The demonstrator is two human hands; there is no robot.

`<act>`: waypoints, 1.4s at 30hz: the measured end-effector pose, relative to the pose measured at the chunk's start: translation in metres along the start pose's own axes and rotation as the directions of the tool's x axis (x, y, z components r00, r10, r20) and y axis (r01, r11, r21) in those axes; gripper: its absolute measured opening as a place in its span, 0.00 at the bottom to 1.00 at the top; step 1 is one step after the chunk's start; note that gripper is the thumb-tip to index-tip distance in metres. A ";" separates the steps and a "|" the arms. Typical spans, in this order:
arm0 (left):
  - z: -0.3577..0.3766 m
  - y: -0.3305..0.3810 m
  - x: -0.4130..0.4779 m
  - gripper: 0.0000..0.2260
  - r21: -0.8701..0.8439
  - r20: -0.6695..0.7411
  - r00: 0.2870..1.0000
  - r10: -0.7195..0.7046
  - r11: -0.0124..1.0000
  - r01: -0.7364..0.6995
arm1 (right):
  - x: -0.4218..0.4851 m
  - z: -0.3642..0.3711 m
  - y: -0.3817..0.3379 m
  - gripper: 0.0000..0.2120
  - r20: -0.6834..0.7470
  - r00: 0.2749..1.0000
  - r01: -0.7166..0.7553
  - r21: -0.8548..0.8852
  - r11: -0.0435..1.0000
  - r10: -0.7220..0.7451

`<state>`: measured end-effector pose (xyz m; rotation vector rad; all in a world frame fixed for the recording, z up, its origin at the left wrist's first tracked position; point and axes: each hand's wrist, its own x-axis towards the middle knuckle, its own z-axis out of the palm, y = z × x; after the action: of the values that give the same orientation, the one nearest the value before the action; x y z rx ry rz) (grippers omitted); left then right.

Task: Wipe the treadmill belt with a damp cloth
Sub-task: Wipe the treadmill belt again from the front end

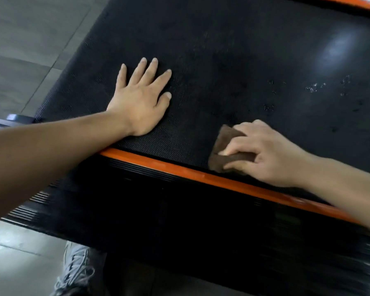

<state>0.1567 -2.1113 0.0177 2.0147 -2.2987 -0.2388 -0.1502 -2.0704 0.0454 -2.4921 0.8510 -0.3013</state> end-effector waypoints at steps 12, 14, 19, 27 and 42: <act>-0.008 0.016 -0.003 0.26 -0.026 0.068 0.990 -0.125 0.992 0.127 | -0.015 -0.004 0.008 0.09 -0.040 0.998 -0.051 -0.028 0.998 0.050; -0.009 0.037 0.003 0.25 -0.080 0.091 0.974 -0.207 0.974 0.214 | -0.029 -0.008 0.018 0.12 -0.072 0.994 -0.085 -0.059 0.995 0.080; -0.003 0.081 0.020 0.25 -0.074 0.112 0.920 -0.376 0.920 0.385 | 0.030 -0.019 0.041 0.12 -0.405 0.820 -0.462 -0.055 0.885 0.403; 0.010 0.081 0.018 0.26 -0.014 0.007 0.990 -0.139 0.990 0.139 | 0.012 -0.007 0.029 0.16 -0.328 0.931 -0.241 -0.228 0.943 0.158; -0.007 0.086 0.061 0.17 -0.263 -0.062 0.990 -0.128 0.959 0.108 | 0.029 -0.024 0.059 0.14 -0.431 0.859 -0.389 -0.195 0.901 0.277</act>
<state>0.0654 -2.1612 0.0358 1.9908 -1.9848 -0.4356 -0.1661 -2.1376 0.0371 -2.5014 1.5729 -0.6122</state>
